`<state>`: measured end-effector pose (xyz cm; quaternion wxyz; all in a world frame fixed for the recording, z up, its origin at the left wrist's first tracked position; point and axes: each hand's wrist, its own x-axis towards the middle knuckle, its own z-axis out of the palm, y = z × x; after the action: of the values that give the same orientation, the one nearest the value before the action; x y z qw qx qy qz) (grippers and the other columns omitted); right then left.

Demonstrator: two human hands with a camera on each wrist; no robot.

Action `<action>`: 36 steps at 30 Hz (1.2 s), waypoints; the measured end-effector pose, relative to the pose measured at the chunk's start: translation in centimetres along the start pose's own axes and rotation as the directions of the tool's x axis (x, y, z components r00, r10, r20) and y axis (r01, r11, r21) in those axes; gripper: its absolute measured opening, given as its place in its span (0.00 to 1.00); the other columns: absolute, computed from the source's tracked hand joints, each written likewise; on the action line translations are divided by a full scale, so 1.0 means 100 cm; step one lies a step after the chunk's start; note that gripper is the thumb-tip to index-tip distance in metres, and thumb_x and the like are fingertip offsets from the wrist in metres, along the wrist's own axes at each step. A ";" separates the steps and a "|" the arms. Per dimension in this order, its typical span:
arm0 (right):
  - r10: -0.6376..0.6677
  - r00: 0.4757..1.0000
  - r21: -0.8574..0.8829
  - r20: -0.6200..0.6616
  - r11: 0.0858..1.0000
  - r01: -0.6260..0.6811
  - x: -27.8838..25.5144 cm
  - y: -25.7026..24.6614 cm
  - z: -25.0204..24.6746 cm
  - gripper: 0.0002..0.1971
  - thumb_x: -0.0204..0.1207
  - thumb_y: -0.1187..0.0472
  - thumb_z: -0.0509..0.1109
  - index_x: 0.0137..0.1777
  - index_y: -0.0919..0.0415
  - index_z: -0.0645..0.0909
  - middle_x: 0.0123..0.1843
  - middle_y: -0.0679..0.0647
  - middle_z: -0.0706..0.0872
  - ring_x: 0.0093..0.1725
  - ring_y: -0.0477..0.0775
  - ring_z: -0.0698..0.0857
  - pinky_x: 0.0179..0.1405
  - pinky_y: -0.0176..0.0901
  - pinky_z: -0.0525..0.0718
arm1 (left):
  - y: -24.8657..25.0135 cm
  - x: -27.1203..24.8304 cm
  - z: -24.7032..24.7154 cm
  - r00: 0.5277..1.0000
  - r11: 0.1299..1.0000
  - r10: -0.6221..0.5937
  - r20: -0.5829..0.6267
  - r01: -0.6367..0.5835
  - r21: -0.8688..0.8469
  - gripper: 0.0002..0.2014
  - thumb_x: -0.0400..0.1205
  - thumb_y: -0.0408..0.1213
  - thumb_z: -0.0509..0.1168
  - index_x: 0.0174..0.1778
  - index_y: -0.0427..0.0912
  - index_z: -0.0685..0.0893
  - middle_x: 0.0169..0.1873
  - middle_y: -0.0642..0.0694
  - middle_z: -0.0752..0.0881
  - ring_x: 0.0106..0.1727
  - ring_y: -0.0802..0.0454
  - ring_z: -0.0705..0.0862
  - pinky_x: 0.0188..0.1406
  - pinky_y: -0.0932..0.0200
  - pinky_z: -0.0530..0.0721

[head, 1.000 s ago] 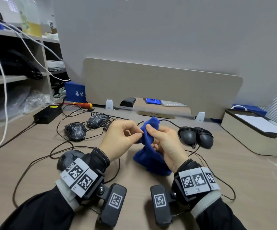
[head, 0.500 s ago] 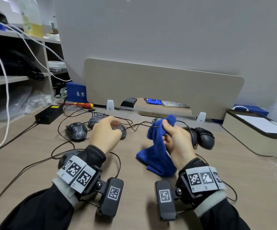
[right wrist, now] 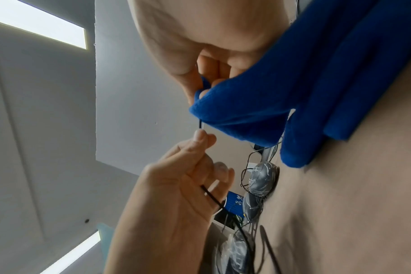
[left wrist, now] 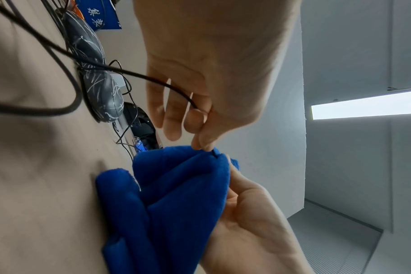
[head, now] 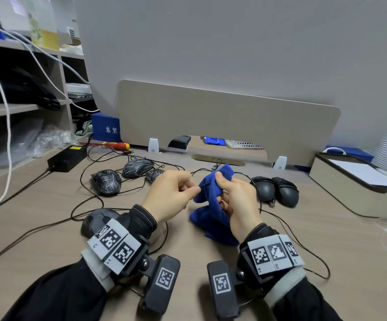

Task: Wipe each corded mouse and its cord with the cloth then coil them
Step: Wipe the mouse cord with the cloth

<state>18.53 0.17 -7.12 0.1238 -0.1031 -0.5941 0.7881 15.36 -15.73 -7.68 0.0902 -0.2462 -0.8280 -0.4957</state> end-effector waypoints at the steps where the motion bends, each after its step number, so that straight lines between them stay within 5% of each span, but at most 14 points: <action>1: 0.001 0.999 0.027 -0.046 1.000 0.000 0.002 -0.001 -0.003 0.11 0.83 0.60 0.71 0.38 0.62 0.81 0.22 0.49 0.74 0.20 0.46 0.70 0.18 0.34 0.70 | 0.000 0.000 -0.002 1.000 1.000 -0.012 -0.019 0.012 0.014 0.10 0.73 0.48 0.69 0.30 0.47 0.83 0.26 0.44 0.86 0.27 0.45 0.84 0.33 0.49 0.83; 8: 0.052 0.957 0.335 -0.284 0.941 0.048 0.023 -0.012 -0.030 0.12 0.82 0.60 0.72 0.37 0.60 0.78 0.23 0.49 0.74 0.19 0.46 0.70 0.18 0.34 0.68 | -0.008 0.003 -0.014 0.980 0.993 -0.104 -0.169 0.112 0.036 0.05 0.67 0.51 0.68 0.31 0.57 0.86 0.25 0.45 0.87 0.33 0.39 0.86 0.42 0.39 0.87; 11: 0.025 0.978 0.339 -0.208 0.940 0.048 0.031 -0.009 -0.035 0.10 0.84 0.55 0.70 0.43 0.59 0.80 0.28 0.50 0.75 0.21 0.46 0.73 0.21 0.36 0.72 | -0.012 0.005 -0.018 0.975 0.993 -0.118 -0.186 0.120 -0.001 0.07 0.73 0.43 0.71 0.29 0.49 0.86 0.26 0.47 0.88 0.34 0.43 0.88 0.46 0.39 0.88; 14: -0.008 0.995 0.256 -0.104 0.966 0.034 0.029 -0.005 -0.028 0.11 0.85 0.54 0.67 0.53 0.62 0.82 0.35 0.54 0.79 0.25 0.46 0.75 0.24 0.37 0.73 | -0.009 0.005 -0.015 0.985 0.995 -0.094 -0.143 0.089 -0.047 0.07 0.75 0.36 0.72 0.35 0.54 0.86 0.32 0.51 0.91 0.41 0.48 0.91 0.53 0.44 0.88; 18: -0.049 0.999 0.163 -0.021 0.985 0.052 0.023 -0.004 -0.019 0.15 0.86 0.55 0.65 0.57 0.68 0.83 0.39 0.57 0.81 0.29 0.47 0.77 0.25 0.36 0.76 | 0.001 0.001 -0.007 0.997 0.996 0.025 -0.077 -0.032 -0.081 0.07 0.79 0.36 0.73 0.37 0.51 0.88 0.30 0.50 0.91 0.37 0.54 0.90 0.46 0.54 0.88; 22: -0.038 0.999 0.173 0.004 0.984 0.037 0.019 -0.003 -0.017 0.11 0.86 0.56 0.64 0.55 0.64 0.82 0.39 0.56 0.80 0.32 0.50 0.77 0.30 0.39 0.74 | 0.002 0.000 -0.005 0.996 0.996 0.073 -0.046 -0.075 -0.052 0.10 0.83 0.31 0.68 0.36 0.47 0.88 0.27 0.50 0.88 0.30 0.60 0.85 0.39 0.64 0.83; 26: 0.015 0.997 0.254 0.080 0.966 -0.035 0.012 -0.007 -0.014 0.10 0.86 0.58 0.60 0.54 0.63 0.81 0.42 0.57 0.81 0.39 0.54 0.78 0.40 0.44 0.75 | 0.000 0.000 -0.005 0.991 0.992 0.105 -0.085 -0.111 -0.061 0.10 0.82 0.28 0.69 0.37 0.46 0.87 0.26 0.51 0.86 0.30 0.58 0.84 0.39 0.61 0.85; 31: 0.044 0.985 0.258 0.169 0.962 -0.087 0.008 -0.002 -0.006 0.16 0.80 0.57 0.62 0.60 0.68 0.79 0.54 0.68 0.77 0.53 0.68 0.74 0.36 0.47 0.71 | -0.001 0.000 -0.005 0.983 0.987 0.134 -0.123 -0.144 -0.070 0.09 0.81 0.28 0.70 0.38 0.43 0.88 0.26 0.49 0.86 0.28 0.57 0.83 0.36 0.60 0.84; 33: 0.062 0.972 0.208 0.227 0.972 -0.111 0.006 -0.002 -0.004 0.15 0.82 0.58 0.60 0.59 0.69 0.80 0.52 0.68 0.78 0.51 0.68 0.74 0.33 0.45 0.72 | 0.000 0.000 -0.004 0.983 0.987 0.134 -0.128 -0.144 -0.073 0.08 0.81 0.27 0.70 0.38 0.40 0.89 0.27 0.46 0.87 0.27 0.57 0.82 0.35 0.61 0.83; 36: 0.023 0.957 0.072 0.288 0.996 -0.045 0.000 -0.002 0.000 0.09 0.84 0.61 0.63 0.51 0.66 0.83 0.39 0.62 0.84 0.36 0.59 0.81 0.25 0.38 0.72 | 0.001 -0.001 -0.004 0.984 0.984 0.139 -0.116 -0.150 -0.092 0.09 0.80 0.24 0.70 0.37 0.40 0.89 0.28 0.44 0.88 0.26 0.59 0.82 0.34 0.64 0.81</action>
<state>18.49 0.21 -6.90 0.0265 0.0070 -0.5728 0.8192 15.44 -16.03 -7.40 0.1583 -0.2826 -0.7757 -0.5416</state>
